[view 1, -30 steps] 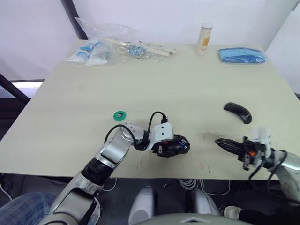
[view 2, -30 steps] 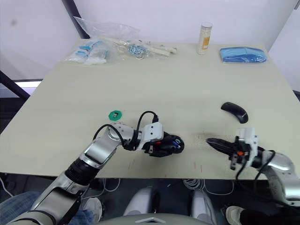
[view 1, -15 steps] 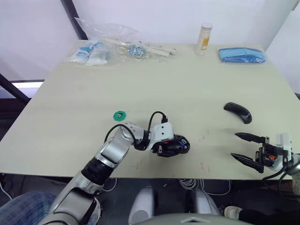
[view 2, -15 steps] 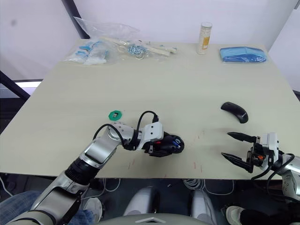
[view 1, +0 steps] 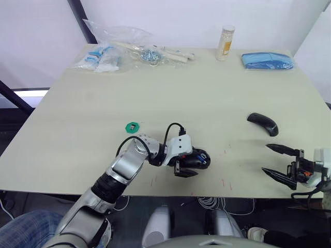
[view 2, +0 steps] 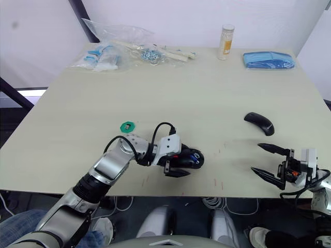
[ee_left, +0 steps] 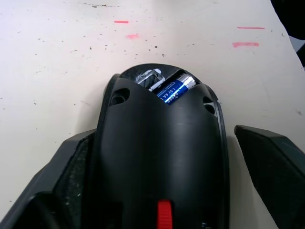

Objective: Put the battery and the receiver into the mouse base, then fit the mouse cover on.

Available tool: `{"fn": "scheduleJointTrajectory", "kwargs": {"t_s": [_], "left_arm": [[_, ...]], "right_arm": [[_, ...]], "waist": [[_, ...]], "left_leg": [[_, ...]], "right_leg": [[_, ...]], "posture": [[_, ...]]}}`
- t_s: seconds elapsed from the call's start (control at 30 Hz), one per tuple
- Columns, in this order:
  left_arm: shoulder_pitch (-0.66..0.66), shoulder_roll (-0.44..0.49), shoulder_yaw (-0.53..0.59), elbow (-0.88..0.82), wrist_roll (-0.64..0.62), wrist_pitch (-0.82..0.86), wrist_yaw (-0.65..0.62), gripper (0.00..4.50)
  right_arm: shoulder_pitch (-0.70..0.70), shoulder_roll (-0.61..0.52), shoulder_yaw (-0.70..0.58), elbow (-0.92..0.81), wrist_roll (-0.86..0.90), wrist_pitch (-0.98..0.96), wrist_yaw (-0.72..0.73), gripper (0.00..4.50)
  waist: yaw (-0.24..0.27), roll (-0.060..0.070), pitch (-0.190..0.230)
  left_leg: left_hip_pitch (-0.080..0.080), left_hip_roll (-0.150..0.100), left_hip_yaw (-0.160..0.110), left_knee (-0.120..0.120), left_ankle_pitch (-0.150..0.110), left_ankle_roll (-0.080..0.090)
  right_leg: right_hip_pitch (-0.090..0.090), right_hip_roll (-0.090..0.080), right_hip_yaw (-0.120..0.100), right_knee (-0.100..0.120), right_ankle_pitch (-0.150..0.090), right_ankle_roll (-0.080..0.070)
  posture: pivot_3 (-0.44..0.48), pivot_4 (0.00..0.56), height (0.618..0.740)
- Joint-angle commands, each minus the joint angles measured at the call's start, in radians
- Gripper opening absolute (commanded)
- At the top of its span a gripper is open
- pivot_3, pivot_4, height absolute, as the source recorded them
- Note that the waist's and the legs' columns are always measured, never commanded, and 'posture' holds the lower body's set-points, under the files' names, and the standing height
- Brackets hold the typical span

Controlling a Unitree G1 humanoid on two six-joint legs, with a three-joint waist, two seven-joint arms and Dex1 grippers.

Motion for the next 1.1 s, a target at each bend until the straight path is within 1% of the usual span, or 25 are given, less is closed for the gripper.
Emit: {"fn": "scheduleJointTrajectory", "kwargs": {"t_s": [0.03, 0.17, 0.3, 0.43, 0.53, 0.6, 0.67, 0.7, 0.83, 0.9, 0.97, 1.0, 1.1], "left_arm": [[-0.019, -0.009, 0.039, -0.038, -0.048, 0.009, -0.01, 4.38], [-0.048, 0.014, 0.076, -0.113, -0.093, 0.055, -0.026, 4.38], [-0.046, 0.03, 0.14, -0.209, -0.178, 0.103, -0.028, 4.38], [-0.004, 0.031, 0.236, -0.254, -0.227, 0.153, 0.051, 4.38], [0.056, 0.019, 0.311, -0.268, -0.243, 0.173, 0.144, 4.38], [0.134, -0.011, 0.427, -0.265, -0.254, 0.201, 0.261, 4.38], [0.194, -0.039, 0.521, -0.259, -0.237, 0.205, 0.378, 4.38], [0.214, -0.047, 0.547, -0.259, -0.225, 0.201, 0.423, 4.38], [0.279, -0.061, 0.621, -0.283, -0.172, 0.189, 0.581, 4.38], [0.286, -0.067, 0.645, -0.279, -0.16, 0.19, 0.637, 4.38], [0.282, -0.081, 0.667, -0.254, -0.117, 0.19, 0.73, 4.38], [0.282, -0.086, 0.67, -0.245, -0.104, 0.19, 0.758, 4.38], [0.28, -0.091, 0.637, -0.243, -0.095, 0.216, 0.777, 4.38]], "right_arm": [[-0.003, -0.002, -0.023, -0.009, 0.026, -0.002, 0.011, 4.5], [-0.004, -0.002, -0.02, -0.012, 0.035, 0.003, 0.011, 4.5], [-0.01, 0.001, -0.015, -0.019, 0.039, 0.009, 0.011, 4.5], [-0.02, 0.004, -0.014, -0.017, 0.043, 0.009, 0.011, 4.5], [-0.024, 0.005, -0.015, -0.025, 0.045, 0.015, 0.011, 4.5], [-0.027, 0.001, -0.014, -0.017, 0.05, 0.014, 0.011, 4.5], [-0.035, 0.001, -0.017, -0.003, 0.052, 0.01, 0.011, 4.5], [-0.038, 0.003, -0.018, 0.002, 0.053, 0.008, 0.011, 4.5], [-0.036, 0.003, -0.012, 0.008, 0.056, 0.002, 0.011, 4.5], [-0.036, 0.002, -0.01, 0.01, 0.057, 0.0, 0.011, 4.5], [-0.038, 0.001, -0.004, 0.012, 0.056, -0.003, 0.011, 4.5], [-0.04, 0.001, 0.0, 0.012, 0.055, -0.005, 0.011, 4.5], [-0.049, 0.001, 0.008, 0.018, 0.053, -0.009, 0.011, 4.5]], "waist": [[-0.001, 0.001, 0.001], [-0.001, 0.001, 0.002], [-0.002, 0.002, 0.002], [-0.004, 0.002, 0.003], [-0.002, 0.002, 0.003], [-0.005, 0.003, 0.003], [-0.007, 0.002, 0.004], [-0.006, 0.002, 0.004], [-0.002, 0.002, 0.004], [0.0, 0.002, 0.004], [0.0, 0.002, 0.004], [0.0, 0.002, 0.004], [-0.002, 0.002, 0.004]], "left_leg": [[0.0, 0.0, 0.0, 0.0, 0.0, 0.0], [0.0, 0.0, 0.0, 0.0, 0.0, 0.0], [0.0, 0.0, 0.0, 0.0, 0.0, 0.0], [0.0, 0.0, 0.0, 0.0, 0.0, 0.0], [0.001, 0.0, 0.0, 0.0, 0.0, 0.0], [0.001, 0.0, 0.001, 0.0, 0.0, 0.0], [0.002, 0.0, 0.001, 0.0, 0.0, 0.0], [0.002, 0.0, 0.0, 0.0, 0.0, 0.0], [0.002, 0.0, 0.0, 0.0, 0.0, 0.0], [0.002, 0.0, 0.0, 0.0, 0.0, 0.0], [0.002, 0.0, 0.0, 0.0, 0.0, 0.0], [0.002, 0.0, 0.0, 0.0, 0.0, 0.0], [0.002, 0.0, 0.0, 0.0, 0.0, -0.001]], "right_leg": [[0.0, 0.0, 0.0, 0.0, 0.0, 0.0], [0.0, 0.0, 0.0, 0.001, 0.0, 0.0], [0.0, 0.0, 0.001, 0.001, 0.0, 0.0], [0.0, 0.0, 0.001, 0.001, 0.0, 0.0], [0.0, 0.0, 0.001, 0.002, 0.0, 0.0], [0.0, 0.0, 0.001, 0.002, 0.0, 0.0], [0.0, 0.0, 0.001, 0.002, 0.0, 0.0], [0.0, 0.0, 0.0, 0.003, 0.0, 0.0], [0.0, 0.0, 0.001, 0.003, 0.0, 0.0], [0.0, 0.0, 0.001, 0.003, 0.0, 0.0], [0.0, -0.001, 0.0, 0.003, 0.0, 0.0], [0.0, -0.001, 0.0, 0.003, 0.0, 0.0], [0.0, 0.0, 0.0, 0.003, 0.0, 0.0]], "posture": [[0.0, 0.15, 0.74], [0.0, 0.15, 0.74], [0.0, 0.15, 0.74], [0.0, 0.15, 0.74], [0.0, 0.15, 0.74], [0.0, 0.15, 0.74], [0.0, 0.15, 0.74], [0.0, 0.15, 0.74], [0.0, 0.15, 0.74], [0.0, 0.15, 0.74], [0.0, 0.15, 0.74], [0.0, 0.15, 0.74], [0.0, 0.15, 0.74]]}}
